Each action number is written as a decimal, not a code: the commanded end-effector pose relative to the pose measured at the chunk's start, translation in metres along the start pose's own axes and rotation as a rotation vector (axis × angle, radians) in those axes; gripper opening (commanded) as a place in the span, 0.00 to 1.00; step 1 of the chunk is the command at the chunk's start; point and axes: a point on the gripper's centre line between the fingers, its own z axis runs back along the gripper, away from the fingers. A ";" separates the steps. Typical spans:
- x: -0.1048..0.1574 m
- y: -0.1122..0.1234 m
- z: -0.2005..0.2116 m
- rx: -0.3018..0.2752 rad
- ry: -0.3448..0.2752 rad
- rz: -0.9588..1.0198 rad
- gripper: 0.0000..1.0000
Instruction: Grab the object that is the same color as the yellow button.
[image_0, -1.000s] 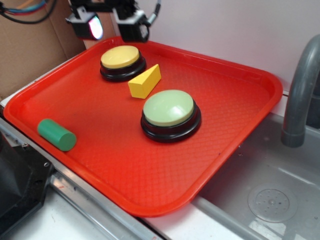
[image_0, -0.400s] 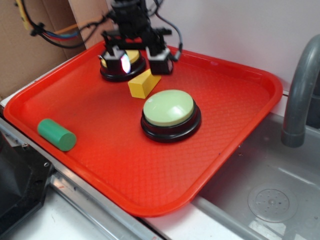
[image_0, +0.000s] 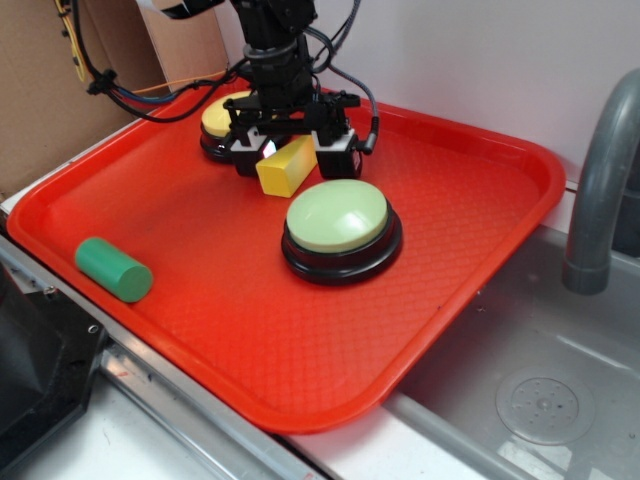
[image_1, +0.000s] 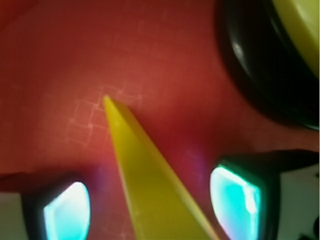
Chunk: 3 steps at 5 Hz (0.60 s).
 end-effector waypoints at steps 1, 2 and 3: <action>-0.004 -0.001 0.022 -0.013 -0.066 -0.056 0.00; -0.008 0.006 0.043 0.008 -0.084 -0.158 0.00; -0.018 0.010 0.078 0.043 -0.106 -0.267 0.00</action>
